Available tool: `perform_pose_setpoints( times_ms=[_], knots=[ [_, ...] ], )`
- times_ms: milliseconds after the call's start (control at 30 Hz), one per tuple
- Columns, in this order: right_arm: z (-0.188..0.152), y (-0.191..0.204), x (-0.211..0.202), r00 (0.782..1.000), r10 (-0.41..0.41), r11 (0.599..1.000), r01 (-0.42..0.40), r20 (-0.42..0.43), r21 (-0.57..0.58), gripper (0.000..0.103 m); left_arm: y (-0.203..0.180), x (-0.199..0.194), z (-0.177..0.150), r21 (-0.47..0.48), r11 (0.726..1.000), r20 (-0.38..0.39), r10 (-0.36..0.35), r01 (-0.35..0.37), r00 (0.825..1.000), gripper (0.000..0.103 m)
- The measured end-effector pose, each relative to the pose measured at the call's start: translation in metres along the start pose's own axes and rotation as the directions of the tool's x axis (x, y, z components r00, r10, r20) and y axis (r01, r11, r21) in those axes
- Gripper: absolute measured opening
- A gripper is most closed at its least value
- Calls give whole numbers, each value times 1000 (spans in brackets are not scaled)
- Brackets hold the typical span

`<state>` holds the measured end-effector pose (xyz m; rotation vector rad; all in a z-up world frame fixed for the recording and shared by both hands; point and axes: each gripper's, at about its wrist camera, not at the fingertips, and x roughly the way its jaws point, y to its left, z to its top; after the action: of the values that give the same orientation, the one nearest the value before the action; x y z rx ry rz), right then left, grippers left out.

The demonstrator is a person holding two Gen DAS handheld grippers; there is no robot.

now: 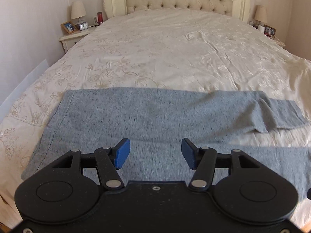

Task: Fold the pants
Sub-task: 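Move both tools down over the sweatpants toward the leg cuffs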

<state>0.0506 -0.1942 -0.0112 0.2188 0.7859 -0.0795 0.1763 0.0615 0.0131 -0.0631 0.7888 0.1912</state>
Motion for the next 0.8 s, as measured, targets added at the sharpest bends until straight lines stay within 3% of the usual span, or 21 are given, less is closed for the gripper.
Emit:
perform_pose_setpoints(
  times_ms=[200, 433, 533, 633, 700, 800],
  knots=[
    [74, -13, 35, 999, 12, 1000, -12, -52, 9, 61, -14, 31, 56, 8, 999, 53, 34, -34, 998, 60],
    [166, -32, 79, 998, 20, 997, -15, -66, 69, 61, -37, 60, 99, 109, 992, 105, 57, -68, 993, 60],
    [191, -37, 104, 993, 45, 997, -38, -108, 64, 61, -45, 68, 93, 162, 986, 96, 34, -49, 995, 60],
    [199, -26, 126, 988, 70, 997, -72, -139, -5, 61, -47, 71, 70, 214, 977, 38, -18, 9, 999, 60],
    [191, -12, 138, 981, 113, 993, -117, -158, -17, 61, -49, 71, 50, 255, 966, -7, -52, 52, 999, 60],
    [162, 13, 153, 949, 231, 970, -241, -215, -25, 59, -48, 66, 19, 296, 951, -60, -78, 92, 995, 60]
  ],
)
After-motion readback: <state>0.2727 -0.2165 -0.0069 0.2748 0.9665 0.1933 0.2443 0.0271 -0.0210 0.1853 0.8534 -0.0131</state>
